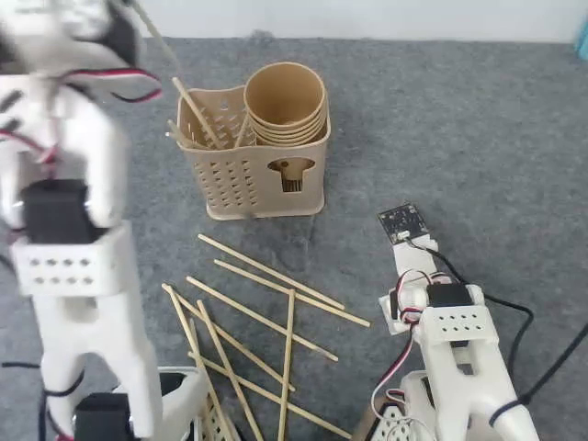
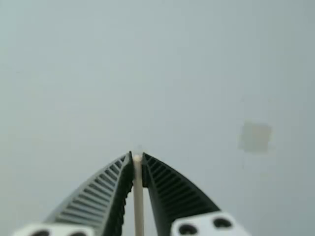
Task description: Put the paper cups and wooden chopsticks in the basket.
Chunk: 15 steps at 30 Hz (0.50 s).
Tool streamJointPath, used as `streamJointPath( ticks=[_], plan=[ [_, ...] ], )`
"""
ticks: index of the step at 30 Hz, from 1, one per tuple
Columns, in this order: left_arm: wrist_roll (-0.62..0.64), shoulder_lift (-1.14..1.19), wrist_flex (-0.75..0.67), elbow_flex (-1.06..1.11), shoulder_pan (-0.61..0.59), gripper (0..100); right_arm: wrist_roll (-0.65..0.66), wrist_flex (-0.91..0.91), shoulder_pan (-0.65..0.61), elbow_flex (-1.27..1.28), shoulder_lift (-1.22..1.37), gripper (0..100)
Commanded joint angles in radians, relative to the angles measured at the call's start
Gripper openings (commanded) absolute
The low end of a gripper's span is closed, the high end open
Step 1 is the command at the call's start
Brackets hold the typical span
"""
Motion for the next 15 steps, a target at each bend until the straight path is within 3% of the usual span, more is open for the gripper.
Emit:
streamJointPath(
  ticks=[1,12,15],
  plan=[
    [-0.041,-0.032,-0.028,0.077,0.046,1,0.017,-0.016,0.002,-0.005,0.002,1.9],
    [0.002,-0.031,-0.071,0.309,0.063,1,0.017,-0.016,0.002,-0.005,0.001,1.9],
    [0.002,-0.032,-0.083,0.348,0.063,8,0.017,-0.016,0.002,-0.005,0.002,2.0]
  ],
)
